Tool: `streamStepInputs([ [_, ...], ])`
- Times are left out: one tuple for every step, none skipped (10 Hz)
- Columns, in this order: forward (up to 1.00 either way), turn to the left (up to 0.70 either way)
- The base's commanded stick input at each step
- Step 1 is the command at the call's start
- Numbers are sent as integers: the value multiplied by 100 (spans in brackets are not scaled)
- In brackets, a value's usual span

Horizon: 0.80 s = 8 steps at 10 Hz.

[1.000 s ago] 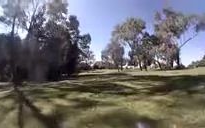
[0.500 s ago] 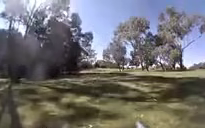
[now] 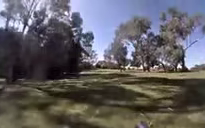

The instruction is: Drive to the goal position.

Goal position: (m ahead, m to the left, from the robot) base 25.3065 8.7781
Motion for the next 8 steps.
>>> streamStepInputs([
  [100, 0],
  [100, 0],
  [100, 0],
  [100, 0],
  [100, 0],
  [100, 0],
  [100, 0],
  [100, 0],
])
